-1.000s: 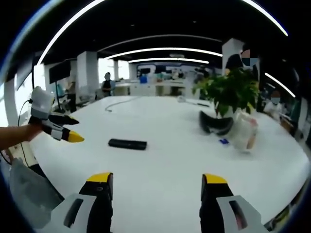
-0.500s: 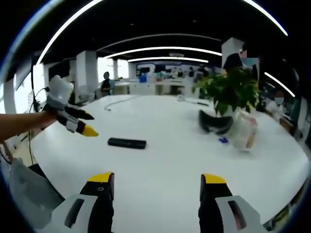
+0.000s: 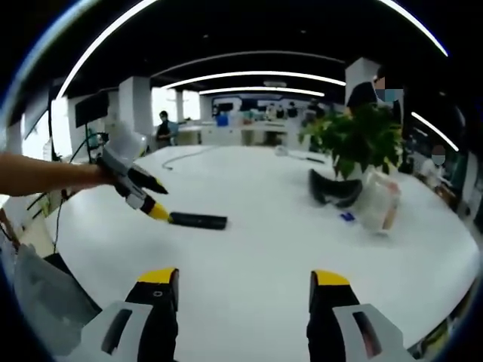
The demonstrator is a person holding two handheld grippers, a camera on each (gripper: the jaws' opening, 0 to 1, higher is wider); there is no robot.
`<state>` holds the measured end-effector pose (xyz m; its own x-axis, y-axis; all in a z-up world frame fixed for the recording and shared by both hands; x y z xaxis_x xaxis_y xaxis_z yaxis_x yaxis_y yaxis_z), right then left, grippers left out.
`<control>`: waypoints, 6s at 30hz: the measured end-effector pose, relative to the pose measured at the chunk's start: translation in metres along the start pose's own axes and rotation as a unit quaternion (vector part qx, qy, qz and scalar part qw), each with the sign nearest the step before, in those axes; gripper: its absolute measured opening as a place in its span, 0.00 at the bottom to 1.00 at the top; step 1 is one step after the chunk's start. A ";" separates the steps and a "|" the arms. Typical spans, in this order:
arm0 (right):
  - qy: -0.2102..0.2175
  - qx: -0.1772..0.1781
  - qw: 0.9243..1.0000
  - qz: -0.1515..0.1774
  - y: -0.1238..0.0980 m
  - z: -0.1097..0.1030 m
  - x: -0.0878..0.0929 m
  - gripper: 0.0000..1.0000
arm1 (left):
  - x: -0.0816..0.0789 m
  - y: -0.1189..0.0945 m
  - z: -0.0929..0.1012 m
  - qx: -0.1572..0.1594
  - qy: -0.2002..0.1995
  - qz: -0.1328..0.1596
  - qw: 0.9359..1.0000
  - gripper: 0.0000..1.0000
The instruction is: Press the specified remote control buttons in sequence, fully releasing each button before pressing the next.
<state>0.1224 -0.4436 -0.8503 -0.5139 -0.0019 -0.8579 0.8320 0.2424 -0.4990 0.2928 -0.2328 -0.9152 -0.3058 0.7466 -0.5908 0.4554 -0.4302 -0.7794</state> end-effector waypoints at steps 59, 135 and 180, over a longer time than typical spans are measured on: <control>-0.007 -0.008 1.000 0.001 -0.001 -0.004 -0.001 0.65 | 0.009 0.046 0.015 0.134 0.104 -0.117 0.979 0.23; 0.044 -0.057 0.997 -0.010 -0.010 -0.018 -0.006 0.20 | 0.044 -0.020 0.149 0.141 0.109 -0.106 0.978 0.23; 0.138 -0.148 0.952 -0.228 0.037 -0.044 0.043 0.00 | 0.056 -0.046 0.212 0.122 0.056 0.003 0.991 0.23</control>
<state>0.1220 -0.3918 -0.9000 -0.8773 0.0718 -0.4745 0.4339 0.5410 -0.7205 0.0774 -0.2790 -0.9565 -0.2030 0.7895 -0.5792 0.2360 -0.5346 -0.8114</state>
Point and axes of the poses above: the point that each gripper's makers call its tool centre point, and the gripper's own axes: y roughly forward along the fingers, z roughly to its right, x roughly out of its underside, the point moved 2 cm from there along -y, roughly backward along the fingers, and after that the axes turned 8 degrees about y, right-handed, at the moved point
